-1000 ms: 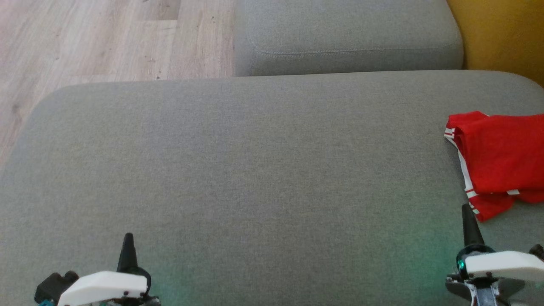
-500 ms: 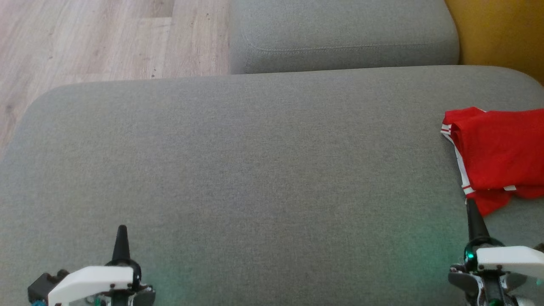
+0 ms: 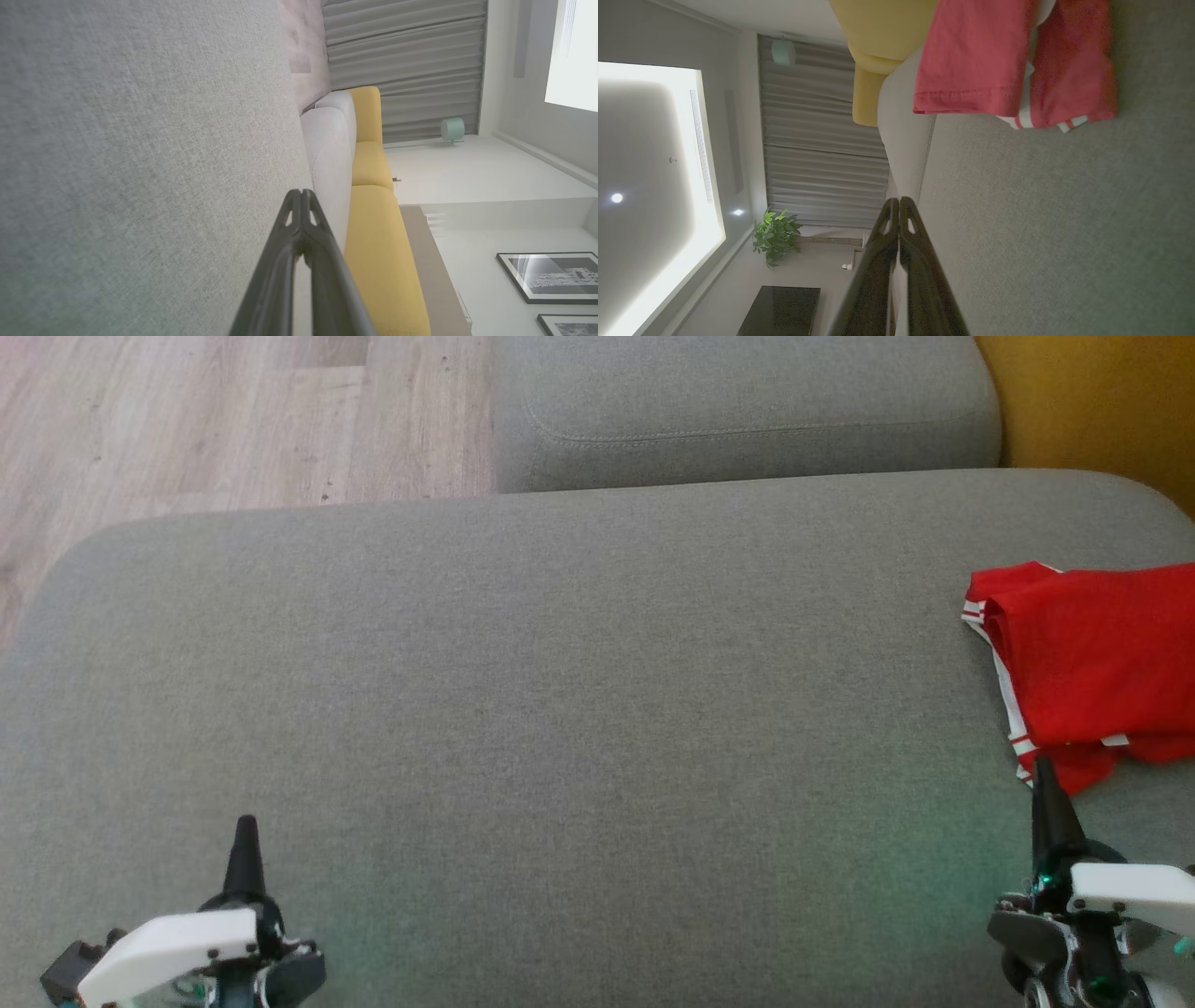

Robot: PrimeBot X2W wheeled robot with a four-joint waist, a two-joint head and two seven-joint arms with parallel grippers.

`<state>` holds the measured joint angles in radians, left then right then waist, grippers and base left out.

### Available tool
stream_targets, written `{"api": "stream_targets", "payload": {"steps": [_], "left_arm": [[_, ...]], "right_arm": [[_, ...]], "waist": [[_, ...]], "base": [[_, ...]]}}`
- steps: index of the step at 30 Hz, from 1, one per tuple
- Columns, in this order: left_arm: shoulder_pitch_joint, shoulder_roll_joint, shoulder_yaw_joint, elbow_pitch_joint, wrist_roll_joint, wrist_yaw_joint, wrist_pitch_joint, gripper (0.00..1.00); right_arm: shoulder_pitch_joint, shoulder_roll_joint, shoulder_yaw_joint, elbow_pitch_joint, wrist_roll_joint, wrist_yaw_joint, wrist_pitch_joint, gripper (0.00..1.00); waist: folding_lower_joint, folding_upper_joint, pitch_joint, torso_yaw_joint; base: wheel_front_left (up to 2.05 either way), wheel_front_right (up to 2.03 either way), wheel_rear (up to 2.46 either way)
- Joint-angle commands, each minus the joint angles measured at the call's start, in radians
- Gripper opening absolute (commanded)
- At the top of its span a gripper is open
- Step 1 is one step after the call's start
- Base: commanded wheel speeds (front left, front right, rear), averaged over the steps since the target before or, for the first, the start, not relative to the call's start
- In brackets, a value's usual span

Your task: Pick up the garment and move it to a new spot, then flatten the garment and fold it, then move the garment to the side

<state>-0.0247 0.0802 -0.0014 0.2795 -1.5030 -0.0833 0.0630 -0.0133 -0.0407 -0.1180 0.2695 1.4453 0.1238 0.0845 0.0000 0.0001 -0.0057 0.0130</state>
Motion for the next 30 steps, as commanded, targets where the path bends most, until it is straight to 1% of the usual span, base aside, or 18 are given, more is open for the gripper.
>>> {"api": "stream_targets", "payload": {"steps": [1,13,30], "left_arm": [[-0.064,0.001,0.043,-0.033,-0.017,-0.011,0.010,0.00],[-0.082,-0.024,0.107,-0.034,-0.109,-0.047,0.044,0.00],[-0.083,-0.026,0.110,-0.034,-0.110,-0.047,0.046,0.00]], "right_arm": [[-0.066,-0.009,0.014,-0.031,0.026,0.006,0.009,0.00],[-0.094,-0.009,0.004,-0.025,0.160,0.007,0.028,0.00],[-0.095,-0.009,0.004,-0.025,0.163,0.007,0.029,0.00]], "waist": [[0.0000,-0.0001,0.001,-0.001],[0.0000,-0.0001,0.009,-0.013],[0.0000,-0.0001,0.009,-0.013]], "base": [[0.00,0.00,0.00],[0.00,0.00,0.00],[0.00,0.00,0.00]]}}
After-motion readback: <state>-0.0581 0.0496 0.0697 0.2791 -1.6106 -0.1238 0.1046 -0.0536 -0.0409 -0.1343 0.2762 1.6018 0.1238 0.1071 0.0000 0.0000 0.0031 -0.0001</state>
